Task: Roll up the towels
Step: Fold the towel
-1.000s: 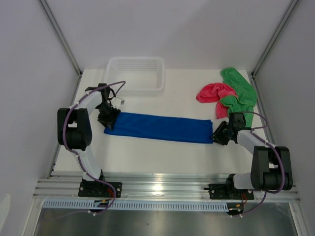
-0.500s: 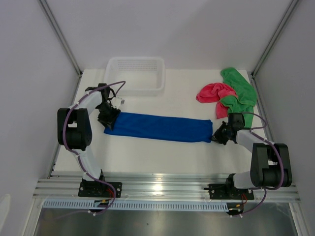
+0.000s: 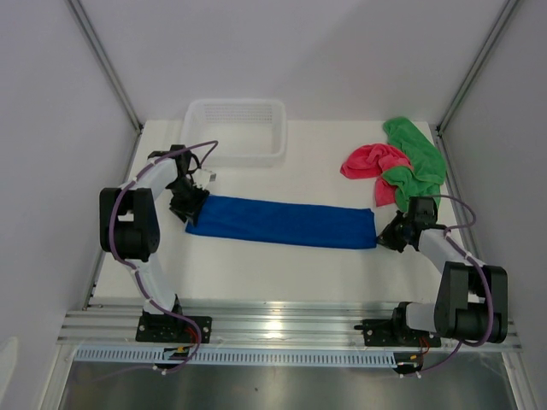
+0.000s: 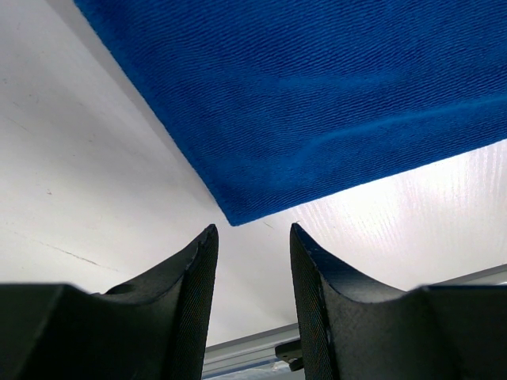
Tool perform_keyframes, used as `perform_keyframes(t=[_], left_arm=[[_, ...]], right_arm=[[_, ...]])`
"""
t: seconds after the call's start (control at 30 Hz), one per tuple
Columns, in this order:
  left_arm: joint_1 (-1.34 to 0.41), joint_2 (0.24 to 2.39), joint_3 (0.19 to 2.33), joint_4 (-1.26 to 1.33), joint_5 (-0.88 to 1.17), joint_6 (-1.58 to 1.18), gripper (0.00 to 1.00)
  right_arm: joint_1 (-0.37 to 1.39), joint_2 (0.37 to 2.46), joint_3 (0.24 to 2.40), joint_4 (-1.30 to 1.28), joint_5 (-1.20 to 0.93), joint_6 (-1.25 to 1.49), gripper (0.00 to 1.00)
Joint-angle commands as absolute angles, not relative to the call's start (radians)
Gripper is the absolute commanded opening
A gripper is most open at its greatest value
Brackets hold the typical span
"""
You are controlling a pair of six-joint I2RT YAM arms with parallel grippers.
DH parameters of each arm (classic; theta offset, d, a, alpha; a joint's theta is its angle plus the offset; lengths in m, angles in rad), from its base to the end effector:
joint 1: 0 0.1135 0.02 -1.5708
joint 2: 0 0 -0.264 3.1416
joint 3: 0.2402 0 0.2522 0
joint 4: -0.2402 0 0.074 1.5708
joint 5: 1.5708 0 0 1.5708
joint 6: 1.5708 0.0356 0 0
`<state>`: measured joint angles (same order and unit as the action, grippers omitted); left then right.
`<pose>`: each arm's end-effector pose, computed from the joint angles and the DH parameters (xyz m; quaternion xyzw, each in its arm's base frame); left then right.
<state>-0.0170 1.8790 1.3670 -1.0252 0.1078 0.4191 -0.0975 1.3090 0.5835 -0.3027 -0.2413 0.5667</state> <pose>0.3466 -0.0097 0.1880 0.2169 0.9746 -0.0494 0.0272 0.2305 -0.0140 0.1579 0.2813 0.9147 0.1746 0.2318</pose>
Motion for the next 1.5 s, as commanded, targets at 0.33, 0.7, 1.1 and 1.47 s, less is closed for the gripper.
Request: perform_keyframes(t=[0.33, 0.7, 1.1, 1.47], left_arm=[[-0.038, 1.882, 1.42, -1.063, 0.176, 0.374, 0.45], [-0.074, 1.919, 1.417, -1.046, 0.244, 0.307, 0.45], [-0.074, 1.914, 1.411, -1.032, 0.216, 0.341, 0.45], [-0.074, 1.908, 1.396, -1.025, 0.218, 0.351, 0.45]], right_arm=[[-0.167, 1.261, 0.729, -0.475, -0.17, 0.365, 0.0], [-0.11, 1.287, 0.756, -0.523, -0.16, 0.33, 0.0], [-0.123, 1.304, 0.618, -0.431, -0.13, 0.417, 0.14], [-0.124, 1.287, 0.683, -0.495, -0.072, 0.436, 0.45]])
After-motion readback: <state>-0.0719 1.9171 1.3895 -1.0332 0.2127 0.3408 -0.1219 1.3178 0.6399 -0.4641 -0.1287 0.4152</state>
